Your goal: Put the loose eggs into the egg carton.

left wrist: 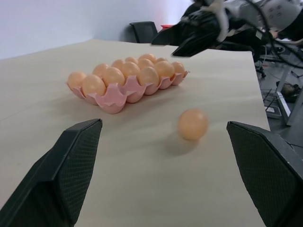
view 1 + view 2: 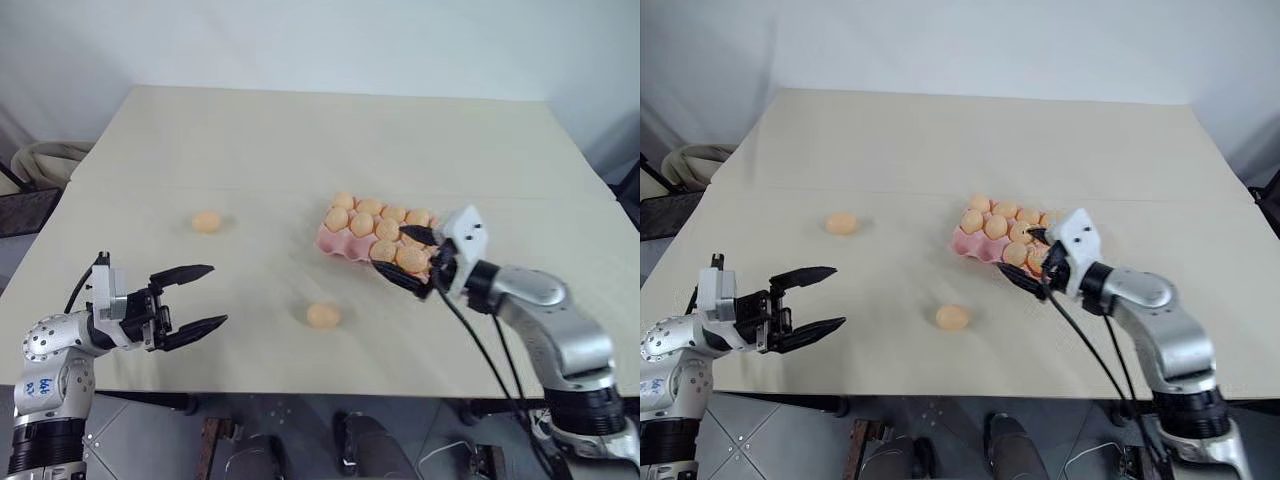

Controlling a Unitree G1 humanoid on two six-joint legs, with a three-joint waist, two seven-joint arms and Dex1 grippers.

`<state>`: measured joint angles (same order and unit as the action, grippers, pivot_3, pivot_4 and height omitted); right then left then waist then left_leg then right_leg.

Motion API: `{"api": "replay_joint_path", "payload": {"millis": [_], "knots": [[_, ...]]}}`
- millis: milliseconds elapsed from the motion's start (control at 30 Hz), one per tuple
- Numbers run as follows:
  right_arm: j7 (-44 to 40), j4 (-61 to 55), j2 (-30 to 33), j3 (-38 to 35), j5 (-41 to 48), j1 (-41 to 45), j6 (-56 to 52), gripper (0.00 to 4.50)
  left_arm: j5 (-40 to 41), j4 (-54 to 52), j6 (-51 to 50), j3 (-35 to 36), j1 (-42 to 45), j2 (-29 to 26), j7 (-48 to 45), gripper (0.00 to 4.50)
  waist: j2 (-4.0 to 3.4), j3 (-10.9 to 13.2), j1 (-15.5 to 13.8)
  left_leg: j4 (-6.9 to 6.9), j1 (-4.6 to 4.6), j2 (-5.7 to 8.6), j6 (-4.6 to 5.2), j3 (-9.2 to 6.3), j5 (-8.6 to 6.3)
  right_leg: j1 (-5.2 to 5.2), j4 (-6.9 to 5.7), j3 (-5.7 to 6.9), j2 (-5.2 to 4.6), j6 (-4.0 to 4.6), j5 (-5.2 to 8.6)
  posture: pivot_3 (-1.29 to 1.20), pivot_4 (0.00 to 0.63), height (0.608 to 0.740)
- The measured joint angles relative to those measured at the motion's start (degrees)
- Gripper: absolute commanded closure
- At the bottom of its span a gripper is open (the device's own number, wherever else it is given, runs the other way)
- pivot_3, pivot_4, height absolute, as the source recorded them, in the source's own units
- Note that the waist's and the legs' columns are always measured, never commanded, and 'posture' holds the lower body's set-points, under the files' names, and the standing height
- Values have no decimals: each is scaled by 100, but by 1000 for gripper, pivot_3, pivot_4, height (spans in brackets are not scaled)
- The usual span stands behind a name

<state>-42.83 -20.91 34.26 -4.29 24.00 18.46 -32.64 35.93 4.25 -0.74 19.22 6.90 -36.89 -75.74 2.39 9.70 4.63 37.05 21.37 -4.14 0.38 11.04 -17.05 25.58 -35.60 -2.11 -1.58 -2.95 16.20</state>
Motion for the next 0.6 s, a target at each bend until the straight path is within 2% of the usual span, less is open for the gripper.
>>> {"api": "replay_joint_path", "payload": {"millis": [233, 600], "knots": [[-1391, -171, 695, -895, 670, -1336, 761, 50, 1, 83, 1, 98, -23, -26, 59, 0, -1, 0, -7, 1, -5, 1, 22, -9, -9, -9, -2, 5, 2, -2, -1, 0, 150, 740], [-2701, -151, 1230, -1753, 884, -3024, 1614, 50, -1, 538, 30, 218, 123, -74, 36, 0, 1, -1, -42, 5, -12, 4, 28, -23, -4, -15, -13, 11, -2, -3, -1, 0, 150, 740]]}}
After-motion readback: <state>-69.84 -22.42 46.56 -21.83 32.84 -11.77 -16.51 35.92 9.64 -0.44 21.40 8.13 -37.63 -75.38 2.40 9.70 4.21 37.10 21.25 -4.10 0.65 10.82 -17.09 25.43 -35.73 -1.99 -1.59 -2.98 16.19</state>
